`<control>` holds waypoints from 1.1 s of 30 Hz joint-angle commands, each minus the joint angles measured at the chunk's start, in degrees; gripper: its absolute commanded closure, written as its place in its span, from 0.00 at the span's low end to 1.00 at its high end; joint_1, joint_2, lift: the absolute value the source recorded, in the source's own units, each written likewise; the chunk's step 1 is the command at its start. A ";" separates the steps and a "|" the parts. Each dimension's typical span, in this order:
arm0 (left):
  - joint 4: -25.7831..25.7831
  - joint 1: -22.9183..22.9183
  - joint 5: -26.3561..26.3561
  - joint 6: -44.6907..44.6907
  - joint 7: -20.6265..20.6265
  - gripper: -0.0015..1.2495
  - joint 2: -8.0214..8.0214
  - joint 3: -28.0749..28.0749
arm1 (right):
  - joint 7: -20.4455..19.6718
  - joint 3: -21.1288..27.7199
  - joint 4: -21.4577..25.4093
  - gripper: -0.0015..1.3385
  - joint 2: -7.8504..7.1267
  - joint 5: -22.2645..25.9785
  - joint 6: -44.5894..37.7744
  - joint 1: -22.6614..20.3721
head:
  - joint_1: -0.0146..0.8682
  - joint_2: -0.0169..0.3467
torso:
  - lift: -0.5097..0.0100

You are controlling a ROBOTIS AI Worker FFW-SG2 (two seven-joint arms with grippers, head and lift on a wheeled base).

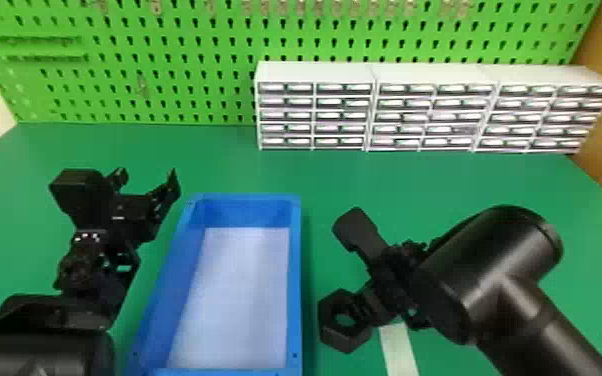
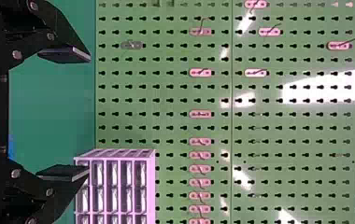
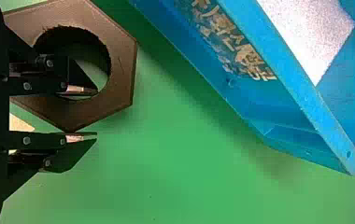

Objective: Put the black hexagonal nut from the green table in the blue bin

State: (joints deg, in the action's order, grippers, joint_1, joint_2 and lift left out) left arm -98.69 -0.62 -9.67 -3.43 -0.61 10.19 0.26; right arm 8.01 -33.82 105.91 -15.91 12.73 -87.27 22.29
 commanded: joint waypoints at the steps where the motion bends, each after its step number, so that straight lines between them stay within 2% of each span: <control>1: -0.01 0.00 0.00 0.00 0.00 0.33 0.00 0.00 | -0.01 0.16 0.00 0.76 0.00 -0.07 -0.09 0.12 | 0.79 0.19 | 0.79; 6: 0.08 0.00 0.00 0.00 0.00 0.33 0.09 0.09 | 0.08 0.95 0.53 0.76 -0.26 0.72 -0.79 0.65 | 0.79 0.19 | 0.79; 33: -0.01 0.00 0.09 0.00 0.00 0.33 0.09 -0.09 | 0.08 7.63 11.60 0.76 -1.41 -1.92 -2.81 5.48 | 0.79 0.19 | 0.79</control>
State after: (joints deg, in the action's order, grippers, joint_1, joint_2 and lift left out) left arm -98.69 -0.62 -9.58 -3.43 -0.61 10.28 0.18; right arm 8.06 -27.03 116.09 -17.18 11.07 -90.00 27.18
